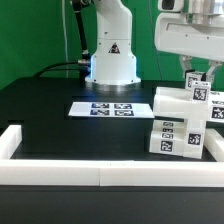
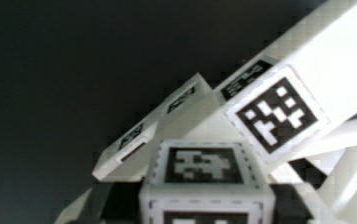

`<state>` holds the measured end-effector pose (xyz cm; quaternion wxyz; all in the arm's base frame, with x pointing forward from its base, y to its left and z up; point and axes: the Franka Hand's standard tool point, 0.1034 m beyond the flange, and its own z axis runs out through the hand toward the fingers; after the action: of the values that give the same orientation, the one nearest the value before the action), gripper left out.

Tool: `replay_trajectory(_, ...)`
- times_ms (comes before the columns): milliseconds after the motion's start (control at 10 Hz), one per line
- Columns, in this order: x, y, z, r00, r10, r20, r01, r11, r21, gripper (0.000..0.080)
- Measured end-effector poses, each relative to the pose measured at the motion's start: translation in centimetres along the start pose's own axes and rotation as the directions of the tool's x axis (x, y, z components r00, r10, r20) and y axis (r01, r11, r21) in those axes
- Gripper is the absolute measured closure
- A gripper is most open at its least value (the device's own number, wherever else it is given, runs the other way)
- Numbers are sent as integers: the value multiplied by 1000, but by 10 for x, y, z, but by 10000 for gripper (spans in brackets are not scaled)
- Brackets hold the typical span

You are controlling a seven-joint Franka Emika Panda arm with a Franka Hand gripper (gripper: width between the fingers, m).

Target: Assemble chair

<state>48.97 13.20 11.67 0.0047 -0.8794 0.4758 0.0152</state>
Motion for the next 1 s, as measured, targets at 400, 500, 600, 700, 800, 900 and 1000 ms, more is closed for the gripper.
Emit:
replay_trajectory(400,-2,-1,0,997,80,10,-80,997,3,406)
replay_trajectory(500,-2,-1,0,1000,24,10,-24,1000,2,266)
replay_trajectory(600,-2,-1,0,1000,8,10,-8,1000,3,186)
replay_trajectory(700,-2,-1,0,997,-73,9,73,997,4,186)
replay_trajectory(800,-2,-1,0,982,-191,9,191,982,5,157)
replay_trajectory(900,-3,-1,0,961,-275,8,275,961,7,152)
replay_trajectory(1000,-3,-1,0,938,-348,7,348,938,7,152)
